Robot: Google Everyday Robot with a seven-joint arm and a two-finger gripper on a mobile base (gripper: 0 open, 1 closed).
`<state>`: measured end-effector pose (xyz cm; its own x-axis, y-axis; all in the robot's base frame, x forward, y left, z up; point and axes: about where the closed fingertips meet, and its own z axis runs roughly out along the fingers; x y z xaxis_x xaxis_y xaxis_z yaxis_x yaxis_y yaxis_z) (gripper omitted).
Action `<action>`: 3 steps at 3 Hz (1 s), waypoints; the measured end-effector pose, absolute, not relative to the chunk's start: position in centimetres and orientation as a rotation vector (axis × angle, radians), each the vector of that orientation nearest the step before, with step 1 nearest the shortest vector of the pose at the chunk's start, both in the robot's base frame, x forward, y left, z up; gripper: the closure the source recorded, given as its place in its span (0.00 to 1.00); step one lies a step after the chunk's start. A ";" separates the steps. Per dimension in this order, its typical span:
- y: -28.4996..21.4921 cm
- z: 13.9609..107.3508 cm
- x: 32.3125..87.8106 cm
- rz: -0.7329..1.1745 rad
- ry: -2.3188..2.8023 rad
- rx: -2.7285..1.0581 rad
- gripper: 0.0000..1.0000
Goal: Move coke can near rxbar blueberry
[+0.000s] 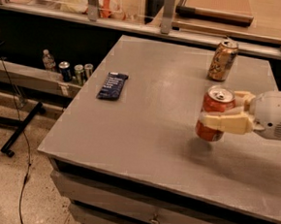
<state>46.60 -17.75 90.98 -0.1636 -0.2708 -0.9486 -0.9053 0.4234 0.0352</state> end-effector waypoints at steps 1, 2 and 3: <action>-14.3 89.7 48.5 0.850 1.656 -1.059 1.00; -11.6 89.7 50.4 0.871 1.607 -1.079 1.00; -8.0 90.8 53.6 0.876 1.516 -1.120 1.00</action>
Offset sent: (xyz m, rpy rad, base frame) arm 0.0611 0.0877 -0.0150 0.0761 -0.0446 0.1075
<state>53.58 -7.99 90.83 -0.0545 -0.2160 -0.9749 -0.9524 0.3044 -0.0142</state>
